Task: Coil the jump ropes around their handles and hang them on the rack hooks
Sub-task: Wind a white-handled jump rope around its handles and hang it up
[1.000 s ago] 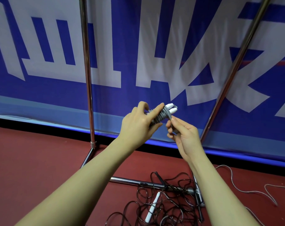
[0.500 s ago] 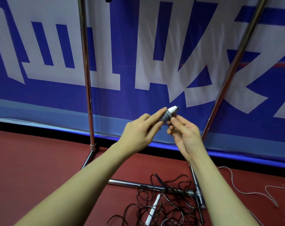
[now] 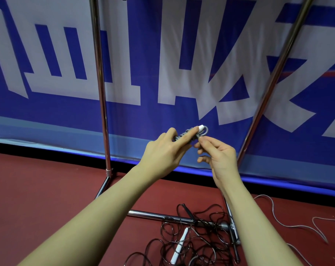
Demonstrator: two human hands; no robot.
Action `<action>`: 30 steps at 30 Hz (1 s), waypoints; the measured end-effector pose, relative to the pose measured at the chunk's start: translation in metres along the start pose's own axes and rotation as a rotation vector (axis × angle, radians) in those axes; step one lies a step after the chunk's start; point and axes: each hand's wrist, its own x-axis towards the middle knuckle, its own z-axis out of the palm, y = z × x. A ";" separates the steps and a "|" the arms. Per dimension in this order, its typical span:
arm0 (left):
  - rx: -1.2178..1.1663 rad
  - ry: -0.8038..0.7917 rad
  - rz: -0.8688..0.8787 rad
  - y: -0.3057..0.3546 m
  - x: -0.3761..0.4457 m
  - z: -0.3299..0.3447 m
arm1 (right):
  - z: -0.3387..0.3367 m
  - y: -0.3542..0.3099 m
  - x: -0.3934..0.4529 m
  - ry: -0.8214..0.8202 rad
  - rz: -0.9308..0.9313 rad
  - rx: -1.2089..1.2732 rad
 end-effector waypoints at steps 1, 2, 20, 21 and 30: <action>0.005 0.004 -0.011 0.000 0.000 0.002 | 0.001 0.000 -0.001 0.007 -0.002 -0.017; 0.009 0.013 -0.018 0.001 0.000 0.005 | 0.002 -0.001 -0.001 0.016 -0.002 -0.031; 0.038 0.160 -0.011 -0.005 0.000 0.016 | 0.006 -0.004 0.000 0.086 0.035 0.098; 0.030 0.164 -0.019 -0.005 0.001 0.017 | 0.006 -0.004 0.000 0.089 0.026 0.099; -0.471 -0.005 -0.244 0.010 -0.001 0.018 | 0.001 0.000 0.005 0.150 0.160 0.289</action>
